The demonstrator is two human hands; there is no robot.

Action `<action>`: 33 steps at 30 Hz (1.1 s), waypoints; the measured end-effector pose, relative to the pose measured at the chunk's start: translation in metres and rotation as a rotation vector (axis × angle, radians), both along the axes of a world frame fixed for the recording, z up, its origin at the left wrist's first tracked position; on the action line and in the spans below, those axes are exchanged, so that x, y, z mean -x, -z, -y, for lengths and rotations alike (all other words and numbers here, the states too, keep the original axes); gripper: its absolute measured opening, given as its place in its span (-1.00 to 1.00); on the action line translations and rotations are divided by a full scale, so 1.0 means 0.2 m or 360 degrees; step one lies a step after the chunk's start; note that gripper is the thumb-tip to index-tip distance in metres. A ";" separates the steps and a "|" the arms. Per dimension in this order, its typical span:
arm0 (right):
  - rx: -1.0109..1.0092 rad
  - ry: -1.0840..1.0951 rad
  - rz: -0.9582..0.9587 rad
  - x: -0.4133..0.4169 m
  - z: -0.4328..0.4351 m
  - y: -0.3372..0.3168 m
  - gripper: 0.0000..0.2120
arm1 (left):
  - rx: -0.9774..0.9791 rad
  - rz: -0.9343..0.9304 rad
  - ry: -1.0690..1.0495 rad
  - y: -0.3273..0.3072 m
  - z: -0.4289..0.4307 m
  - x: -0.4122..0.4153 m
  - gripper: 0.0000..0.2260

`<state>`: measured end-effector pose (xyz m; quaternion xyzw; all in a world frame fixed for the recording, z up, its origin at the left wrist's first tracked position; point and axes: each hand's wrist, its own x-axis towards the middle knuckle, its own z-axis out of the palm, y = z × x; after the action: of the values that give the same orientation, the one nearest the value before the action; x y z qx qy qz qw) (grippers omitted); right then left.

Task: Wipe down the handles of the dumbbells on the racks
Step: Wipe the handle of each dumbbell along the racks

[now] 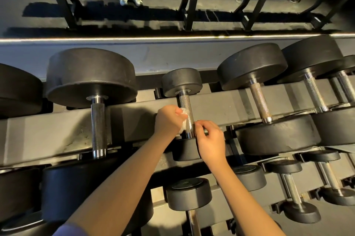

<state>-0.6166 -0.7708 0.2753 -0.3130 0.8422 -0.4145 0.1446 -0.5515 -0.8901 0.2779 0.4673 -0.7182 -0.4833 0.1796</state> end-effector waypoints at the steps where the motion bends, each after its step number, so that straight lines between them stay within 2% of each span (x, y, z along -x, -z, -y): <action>1: -0.0007 -0.0001 0.0007 0.00 0.00 0.00 -0.83 | -0.0006 -0.0044 -0.0073 0.00 0.02 0.02 -0.86; 6: -0.0002 0.0005 0.0021 0.00 0.00 0.00 -0.83 | 0.0090 -0.0088 -0.0149 -0.01 0.02 0.04 -0.89; 12: -0.0002 -0.0062 -0.0044 0.00 0.00 -0.01 -0.84 | -0.0099 0.0271 0.0333 0.03 -0.04 -0.06 -0.81; 16: -0.0037 -0.0140 -0.0034 0.00 -0.01 -0.03 -0.80 | -0.0032 0.0065 0.0255 -0.02 -0.04 -0.09 -0.86; 21: 0.0099 -0.0257 0.0179 0.01 0.00 -0.08 -0.70 | -0.0113 -0.0157 0.0197 -0.10 -0.03 -0.07 -0.87; 25: 0.0252 -0.0179 0.0374 0.06 0.05 -0.18 -0.76 | -0.0249 -0.0224 0.0221 -0.12 0.01 -0.03 -0.83; 27: 0.0146 -0.0087 0.0254 0.11 0.08 -0.19 -0.83 | 0.0040 -0.0268 0.0224 -0.14 0.04 -0.04 -0.84; 30: -0.0175 -0.0108 0.0030 0.14 0.10 -0.14 -0.86 | 0.0784 -0.0286 0.0145 -0.16 0.11 -0.07 -0.73; 33: -0.0306 -0.0146 0.0105 0.14 0.11 -0.08 -0.84 | 0.0972 -0.0131 0.0308 -0.13 0.17 -0.07 -0.61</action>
<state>-0.6446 -0.7923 0.2910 -0.3220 0.8576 -0.3349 0.2205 -0.5366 -0.9249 0.3042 0.3014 -0.8633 -0.2788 0.2936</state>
